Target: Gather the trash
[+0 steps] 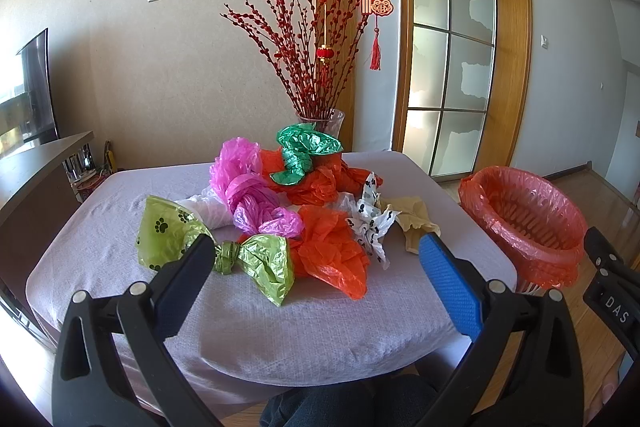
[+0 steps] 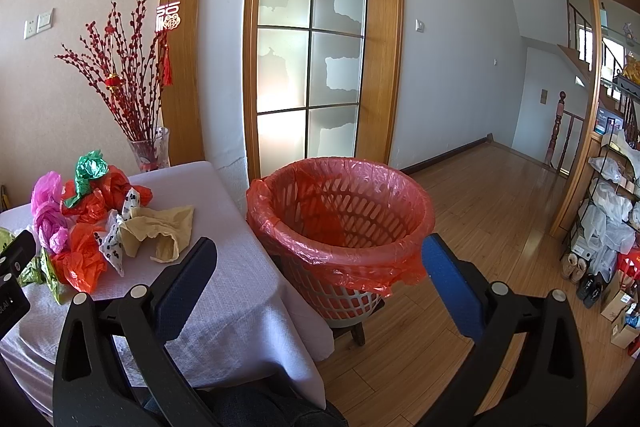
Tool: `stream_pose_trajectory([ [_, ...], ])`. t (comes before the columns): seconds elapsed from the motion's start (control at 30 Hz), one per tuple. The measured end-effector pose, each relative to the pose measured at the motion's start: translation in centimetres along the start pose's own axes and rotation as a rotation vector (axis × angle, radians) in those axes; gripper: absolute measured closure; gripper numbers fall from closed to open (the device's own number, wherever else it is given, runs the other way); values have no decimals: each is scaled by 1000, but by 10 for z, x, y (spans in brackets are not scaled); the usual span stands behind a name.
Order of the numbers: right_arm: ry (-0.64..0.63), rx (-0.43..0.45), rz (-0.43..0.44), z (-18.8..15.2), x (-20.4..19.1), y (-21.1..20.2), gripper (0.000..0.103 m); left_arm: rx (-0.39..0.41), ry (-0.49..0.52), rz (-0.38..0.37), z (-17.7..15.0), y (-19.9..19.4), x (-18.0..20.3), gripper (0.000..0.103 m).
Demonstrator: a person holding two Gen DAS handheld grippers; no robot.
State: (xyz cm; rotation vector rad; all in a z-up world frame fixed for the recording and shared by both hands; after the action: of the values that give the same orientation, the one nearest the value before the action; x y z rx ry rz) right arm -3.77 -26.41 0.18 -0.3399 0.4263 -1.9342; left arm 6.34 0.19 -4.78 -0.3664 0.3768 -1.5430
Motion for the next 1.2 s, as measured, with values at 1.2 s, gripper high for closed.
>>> stream_pose_trajectory([
  [1.2, 0, -4, 1, -2, 1, 1, 2, -7, 5, 2, -4, 0, 6, 4],
])
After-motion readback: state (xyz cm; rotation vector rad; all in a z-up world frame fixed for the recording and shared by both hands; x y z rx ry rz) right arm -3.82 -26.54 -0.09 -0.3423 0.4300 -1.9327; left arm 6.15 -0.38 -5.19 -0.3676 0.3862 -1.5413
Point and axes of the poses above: each gripper's, at about its wrist camera, not at the fingertips, and y roughly the way its jaws point, x to its right, z to its top, the point moved 7 cm from there along y, roughly the way its jaws point
